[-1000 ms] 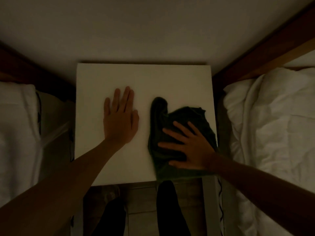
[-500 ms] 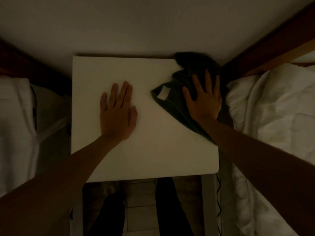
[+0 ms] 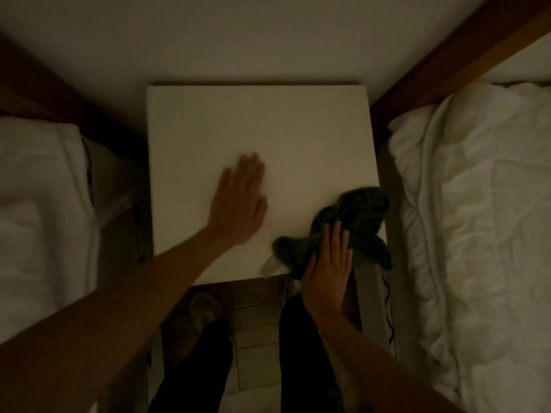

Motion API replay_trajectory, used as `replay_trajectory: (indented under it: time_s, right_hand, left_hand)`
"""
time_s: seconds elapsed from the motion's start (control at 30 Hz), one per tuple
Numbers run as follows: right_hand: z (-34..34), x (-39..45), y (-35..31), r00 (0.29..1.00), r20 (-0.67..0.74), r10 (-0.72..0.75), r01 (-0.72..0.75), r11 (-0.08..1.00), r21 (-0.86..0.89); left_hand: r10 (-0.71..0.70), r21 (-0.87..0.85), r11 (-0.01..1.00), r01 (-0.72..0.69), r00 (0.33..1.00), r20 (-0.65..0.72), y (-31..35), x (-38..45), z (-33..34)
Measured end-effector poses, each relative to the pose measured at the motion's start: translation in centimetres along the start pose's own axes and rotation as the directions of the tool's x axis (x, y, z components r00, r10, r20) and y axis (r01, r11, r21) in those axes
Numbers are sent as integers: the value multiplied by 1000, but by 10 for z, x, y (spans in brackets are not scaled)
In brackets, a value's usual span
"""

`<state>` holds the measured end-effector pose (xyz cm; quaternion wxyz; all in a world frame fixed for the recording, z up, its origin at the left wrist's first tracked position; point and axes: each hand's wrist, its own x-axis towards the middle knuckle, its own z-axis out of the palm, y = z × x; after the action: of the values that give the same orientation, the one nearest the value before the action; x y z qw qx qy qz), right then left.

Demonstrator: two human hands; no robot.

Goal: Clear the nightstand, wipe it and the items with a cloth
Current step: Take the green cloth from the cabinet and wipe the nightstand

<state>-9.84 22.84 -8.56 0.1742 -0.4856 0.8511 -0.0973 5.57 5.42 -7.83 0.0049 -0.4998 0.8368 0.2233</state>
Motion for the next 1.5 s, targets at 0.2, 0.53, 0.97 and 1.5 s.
replay_trajectory:
  time_s: [0.2,0.53,0.97,1.5]
  right_hand:
    - [-5,-20,-33,963,129,-238,197,942,272]
    - [-58,-10,-89,863,277,-422,192,782,593]
    - [-130,55,-115,855,486,-178,-236,702,672]
    - [-127,32,-202,352,858,-374,-388,776,497]
  left_hand:
    - [116,-182,978,-99,990,81,32,-82,16]
    - [-245,-872,13,489,847,472,33,-82,-59]
    - [-293,-846,-348,404,811,507,20,-91,-144]
    - [-416,-723,-689,36,798,437,5,-191,-181]
